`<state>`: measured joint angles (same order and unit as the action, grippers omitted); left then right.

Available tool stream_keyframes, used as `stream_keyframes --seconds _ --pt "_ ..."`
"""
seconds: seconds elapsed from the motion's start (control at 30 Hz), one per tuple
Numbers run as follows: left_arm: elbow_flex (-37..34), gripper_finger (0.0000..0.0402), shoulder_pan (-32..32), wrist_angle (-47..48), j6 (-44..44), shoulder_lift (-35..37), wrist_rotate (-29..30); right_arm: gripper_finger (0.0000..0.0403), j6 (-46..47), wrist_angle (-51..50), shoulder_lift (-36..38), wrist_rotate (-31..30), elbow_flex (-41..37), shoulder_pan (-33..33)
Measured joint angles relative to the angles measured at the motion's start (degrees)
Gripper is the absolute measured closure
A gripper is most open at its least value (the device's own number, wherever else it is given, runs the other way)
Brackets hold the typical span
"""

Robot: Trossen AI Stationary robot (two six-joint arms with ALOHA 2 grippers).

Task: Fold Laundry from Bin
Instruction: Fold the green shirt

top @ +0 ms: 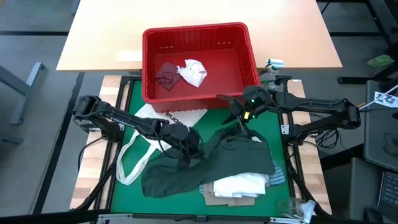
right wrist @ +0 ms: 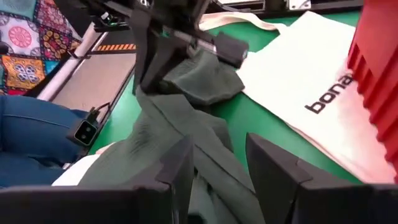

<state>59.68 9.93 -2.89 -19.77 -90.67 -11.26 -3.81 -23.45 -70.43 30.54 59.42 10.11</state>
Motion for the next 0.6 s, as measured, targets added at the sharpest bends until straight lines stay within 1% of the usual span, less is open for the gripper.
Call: stream_keyframes --seconds 0.23,0.4,0.5,0.6 --pt "0.00 0.0401 3.58 -2.11 0.81 -3.59 0.93 0.0256 -0.06 0.62 0.00 -6.18 0.00 -5.19" --pt "-0.02 0.0397 4.78 -7.00 0.89 -5.60 0.99 0.0256 0.23 0.63 0.00 -7.57 0.00 -8.13" --pt "-0.02 0.0394 5.21 -7.52 0.91 -6.56 1.59 0.0256 0.48 0.56 0.00 -8.57 0.00 -9.72" --pt "-0.02 0.0393 5.82 -7.15 0.91 -7.79 3.53 0.0256 0.52 0.57 0.00 -9.17 0.00 -11.47"
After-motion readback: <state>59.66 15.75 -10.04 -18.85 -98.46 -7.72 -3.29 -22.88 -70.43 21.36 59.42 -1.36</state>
